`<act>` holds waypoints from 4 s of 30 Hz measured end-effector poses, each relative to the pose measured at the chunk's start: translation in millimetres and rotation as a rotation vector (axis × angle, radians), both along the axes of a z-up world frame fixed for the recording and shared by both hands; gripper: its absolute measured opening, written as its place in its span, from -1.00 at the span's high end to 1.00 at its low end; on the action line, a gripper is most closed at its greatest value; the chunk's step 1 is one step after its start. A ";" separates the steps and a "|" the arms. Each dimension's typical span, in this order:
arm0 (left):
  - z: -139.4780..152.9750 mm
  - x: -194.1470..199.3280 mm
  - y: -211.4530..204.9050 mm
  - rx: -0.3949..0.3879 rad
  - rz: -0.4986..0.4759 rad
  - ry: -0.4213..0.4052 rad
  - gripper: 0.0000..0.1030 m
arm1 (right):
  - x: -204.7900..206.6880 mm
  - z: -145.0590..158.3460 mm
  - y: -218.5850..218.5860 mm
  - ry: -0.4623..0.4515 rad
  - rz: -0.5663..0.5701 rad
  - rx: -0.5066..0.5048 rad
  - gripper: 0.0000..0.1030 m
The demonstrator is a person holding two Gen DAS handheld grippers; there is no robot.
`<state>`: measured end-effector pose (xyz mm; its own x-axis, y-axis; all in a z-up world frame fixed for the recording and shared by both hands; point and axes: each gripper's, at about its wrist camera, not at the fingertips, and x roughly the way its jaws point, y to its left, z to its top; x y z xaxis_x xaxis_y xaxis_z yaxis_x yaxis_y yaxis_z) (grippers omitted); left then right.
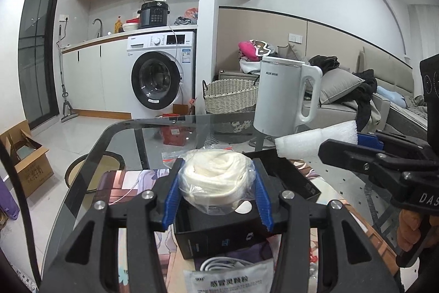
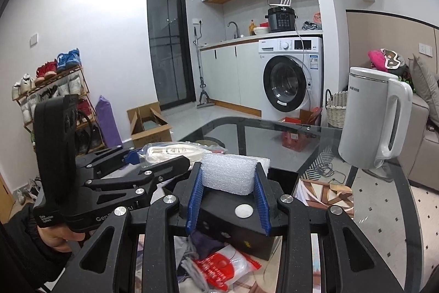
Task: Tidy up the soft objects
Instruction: 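Lift and carry the rope bag and bubble wrap over the black box with both tools, then open both tools to drop the rope bag and bubble wrap into the box, then move the right tool down toward the white plush toy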
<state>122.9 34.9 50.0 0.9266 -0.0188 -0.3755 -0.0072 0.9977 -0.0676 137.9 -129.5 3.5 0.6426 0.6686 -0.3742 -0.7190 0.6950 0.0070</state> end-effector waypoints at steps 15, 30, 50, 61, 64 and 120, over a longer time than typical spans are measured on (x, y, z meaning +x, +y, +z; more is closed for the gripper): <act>-9.8 25.4 1.7 -0.002 -0.007 0.039 0.09 | 53.4 -26.8 23.8 0.069 0.005 -0.070 0.32; -21.1 39.2 2.3 0.003 -0.015 0.074 0.10 | 75.4 -47.2 43.2 0.060 -0.012 -0.176 0.00; -8.5 -7.0 2.5 -0.036 0.004 0.071 -1.00 | 7.4 -31.5 -45.8 0.087 -0.087 -0.051 -0.99; -13.4 -59.0 6.6 -0.065 0.032 0.120 -1.00 | -22.6 -43.5 -73.8 0.168 -0.139 -0.100 -0.99; -19.0 -65.9 3.9 -0.047 0.028 0.138 -1.00 | -28.7 -51.3 -70.2 0.184 -0.122 -0.139 -0.99; -38.2 -62.8 -5.0 -0.017 -0.027 0.201 -1.00 | -25.0 -110.2 -38.0 0.289 -0.010 -0.356 -0.99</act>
